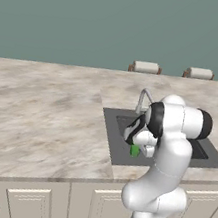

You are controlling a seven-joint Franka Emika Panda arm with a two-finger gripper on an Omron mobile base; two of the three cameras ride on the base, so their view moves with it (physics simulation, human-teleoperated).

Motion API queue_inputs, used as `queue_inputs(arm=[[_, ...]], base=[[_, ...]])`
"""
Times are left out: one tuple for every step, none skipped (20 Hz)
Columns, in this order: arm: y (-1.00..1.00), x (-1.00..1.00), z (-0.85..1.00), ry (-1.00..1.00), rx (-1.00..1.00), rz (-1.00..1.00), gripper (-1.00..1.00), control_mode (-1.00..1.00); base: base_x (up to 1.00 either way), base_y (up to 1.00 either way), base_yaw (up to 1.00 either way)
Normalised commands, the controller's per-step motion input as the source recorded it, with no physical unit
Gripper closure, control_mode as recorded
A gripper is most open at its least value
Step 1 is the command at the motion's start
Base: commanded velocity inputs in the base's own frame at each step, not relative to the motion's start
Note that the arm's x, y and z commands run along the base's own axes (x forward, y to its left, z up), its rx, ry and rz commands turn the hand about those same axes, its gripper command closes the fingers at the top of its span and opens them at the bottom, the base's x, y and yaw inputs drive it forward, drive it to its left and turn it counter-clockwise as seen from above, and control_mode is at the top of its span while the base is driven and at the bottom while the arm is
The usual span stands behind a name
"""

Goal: Move any existing items from the left basin to the right basin for drying. Then move the cup from the counter to the left basin of the sink for washing.

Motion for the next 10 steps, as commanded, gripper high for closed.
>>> queue_inputs(arm=[[-0.01,0.00,-0.09,0.00,0.01,0.00,1.00,-1.00],[0.00,0.01,-0.05,0.00,0.02,0.00,1.00,-1.00],[0.00,0.04,-0.04,0.00,0.02,0.00,1.00,-1.00],[0.00,0.05,-0.06,0.00,0.02,0.00,1.00,-1.00],[0.00,0.05,-0.09,0.00,0.02,0.00,1.00,-1.00],[0.00,0.05,-0.09,0.00,0.02,0.00,1.00,-1.00],[0.00,0.06,-0.10,0.00,0.02,0.00,1.00,-1.00],[0.00,0.05,-0.10,0.00,0.02,0.00,1.00,-1.00],[0.00,0.05,-0.09,0.00,0.02,0.00,1.00,-1.00],[0.00,0.05,-0.09,0.00,0.02,0.00,1.00,-1.00]], base=[[0.00,0.00,0.00],[0.00,0.00,0.00],[0.00,0.00,0.00],[0.00,0.00,0.00],[0.00,0.00,0.00],[0.00,0.00,0.00],[0.00,0.00,0.00],[0.00,0.00,0.00],[0.00,0.00,0.00],[0.00,0.00,0.00]])
